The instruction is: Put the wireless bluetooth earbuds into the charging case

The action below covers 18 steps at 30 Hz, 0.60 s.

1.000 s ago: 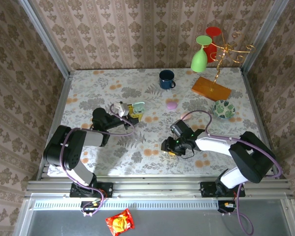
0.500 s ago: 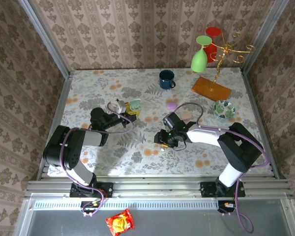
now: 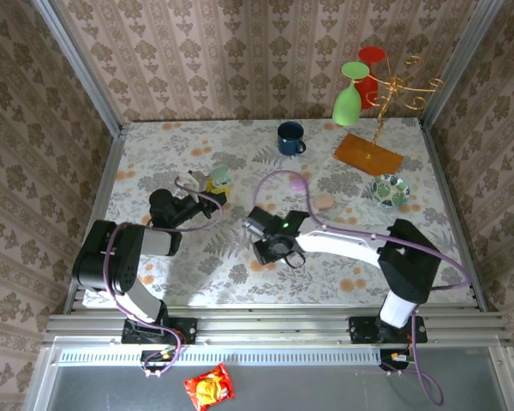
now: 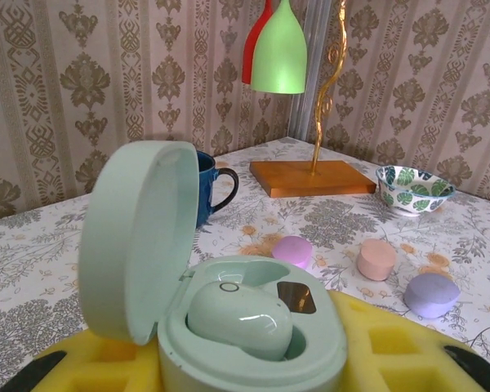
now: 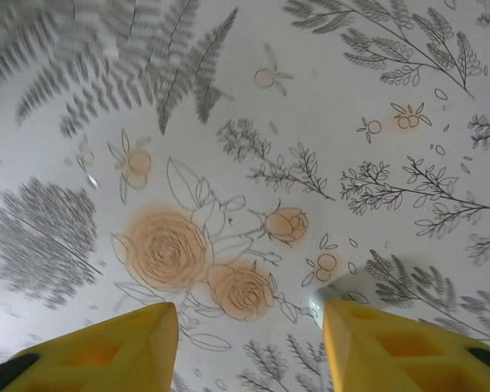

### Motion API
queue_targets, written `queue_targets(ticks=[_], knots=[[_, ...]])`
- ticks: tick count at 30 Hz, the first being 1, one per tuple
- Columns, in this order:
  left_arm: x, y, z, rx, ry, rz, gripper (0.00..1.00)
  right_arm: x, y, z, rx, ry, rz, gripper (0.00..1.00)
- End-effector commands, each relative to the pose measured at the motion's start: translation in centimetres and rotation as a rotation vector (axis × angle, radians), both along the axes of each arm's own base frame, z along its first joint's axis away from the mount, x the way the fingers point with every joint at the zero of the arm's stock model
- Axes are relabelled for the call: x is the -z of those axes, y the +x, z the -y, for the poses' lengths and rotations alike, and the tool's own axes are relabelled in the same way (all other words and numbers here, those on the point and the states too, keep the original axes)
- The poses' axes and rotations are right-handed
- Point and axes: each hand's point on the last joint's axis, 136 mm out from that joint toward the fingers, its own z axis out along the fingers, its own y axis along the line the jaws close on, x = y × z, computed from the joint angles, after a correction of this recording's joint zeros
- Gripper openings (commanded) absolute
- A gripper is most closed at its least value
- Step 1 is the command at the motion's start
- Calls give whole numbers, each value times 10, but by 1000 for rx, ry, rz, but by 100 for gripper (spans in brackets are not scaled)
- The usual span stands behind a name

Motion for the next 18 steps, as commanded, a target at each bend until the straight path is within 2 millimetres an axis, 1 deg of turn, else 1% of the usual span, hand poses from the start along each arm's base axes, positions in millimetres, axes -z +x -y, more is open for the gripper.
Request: queue_targets(ticks=[1,4,6,14,18], knots=[[-15,-1,-7,-28,-9,59,36,5,-2,38,-141,-421,112,51],[-15,-2,-7,-27,-9,61,37,7,-5,35,-191,-557,137,50],[-16,-2,-8,-28,-9,61,37,9,-5,33,-201,-608,150,50],[-12,-2,-7,-24,-6,53,37,19,-5,34,-215,-671,134,47],[-13,1,-9,-39,-11,51,37,22,-4,36,-240,-682,130,45]])
